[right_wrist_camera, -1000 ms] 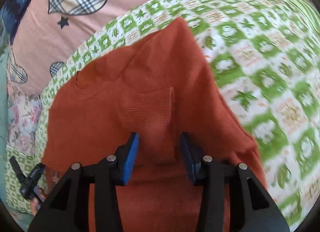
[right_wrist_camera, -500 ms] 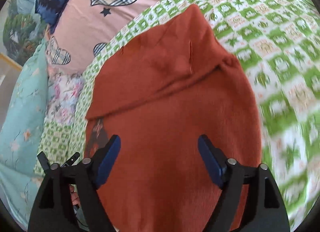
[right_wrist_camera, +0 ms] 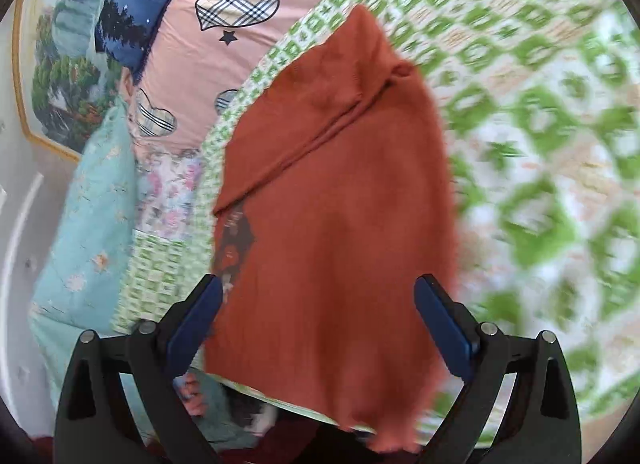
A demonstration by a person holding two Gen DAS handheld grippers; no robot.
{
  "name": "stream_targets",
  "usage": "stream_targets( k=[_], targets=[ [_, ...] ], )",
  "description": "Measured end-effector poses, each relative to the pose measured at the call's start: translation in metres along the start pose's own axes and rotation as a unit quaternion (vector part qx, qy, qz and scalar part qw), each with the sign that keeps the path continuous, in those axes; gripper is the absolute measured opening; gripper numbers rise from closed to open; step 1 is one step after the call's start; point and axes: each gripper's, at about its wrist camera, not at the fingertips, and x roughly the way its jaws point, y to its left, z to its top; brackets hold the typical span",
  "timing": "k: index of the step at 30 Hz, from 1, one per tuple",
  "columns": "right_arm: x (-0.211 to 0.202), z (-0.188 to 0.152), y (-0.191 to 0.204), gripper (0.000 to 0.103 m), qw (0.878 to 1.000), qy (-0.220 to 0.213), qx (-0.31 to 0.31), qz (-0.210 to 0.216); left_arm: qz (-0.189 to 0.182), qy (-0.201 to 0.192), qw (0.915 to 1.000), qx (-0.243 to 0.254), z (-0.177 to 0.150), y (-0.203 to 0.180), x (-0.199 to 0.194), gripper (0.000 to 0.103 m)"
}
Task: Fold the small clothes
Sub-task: 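Grasp the ribbed hem with the left tool while the right tool grasps it too, then lift the hem with both tools, fold it toward the collar, release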
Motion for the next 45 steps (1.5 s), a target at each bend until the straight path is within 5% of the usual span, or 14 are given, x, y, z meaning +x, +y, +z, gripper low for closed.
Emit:
stream_targets(
  k=[4, 9, 15, 19, 23, 25, 29, 34, 45],
  targets=[
    [-0.008, -0.021, -0.012, 0.097, 0.999, 0.01, -0.035, -0.037, -0.03, 0.009, 0.9991, 0.029, -0.011, -0.005, -0.007, 0.08],
    [-0.004, -0.04, -0.012, 0.097, 0.996, 0.028, -0.082, -0.03, -0.071, 0.018, 0.9962, 0.046, -0.022, 0.0, -0.013, 0.079],
    [0.013, -0.049, -0.003, 0.092, 0.991, 0.054, -0.119, -0.006, -0.117, 0.029, 0.9924, 0.027, -0.019, 0.003, -0.012, 0.062],
    [0.004, -0.059, -0.019, 0.057, 0.993, 0.056, -0.107, 0.006, -0.115, 0.034, 0.9917, 0.045, -0.024, 0.001, -0.01, 0.043],
    [0.008, -0.061, -0.04, 0.007, 0.997, 0.054, -0.058, 0.026, -0.124, 0.036, 0.9906, 0.045, -0.026, 0.005, -0.007, 0.02],
    [0.001, -0.063, -0.044, 0.007, 0.997, 0.036, -0.057, 0.035, -0.128, 0.035, 0.9902, 0.042, -0.025, 0.005, -0.006, 0.01],
    [-0.024, -0.063, -0.05, 0.006, 0.998, -0.003, -0.049, 0.05, -0.108, 0.004, 0.9929, 0.049, -0.031, 0.001, -0.021, 0.009],
    [-0.034, -0.057, -0.043, 0.006, 0.994, -0.028, -0.054, 0.092, -0.135, -0.022, 0.9906, 0.0, -0.032, 0.012, -0.033, 0.009],
    [-0.057, 0.011, 0.002, 0.006, 0.98, -0.12, -0.088, 0.133, -0.146, -0.121, 0.9818, -0.009, 0.036, -0.005, -0.08, 0.009]
  ],
)
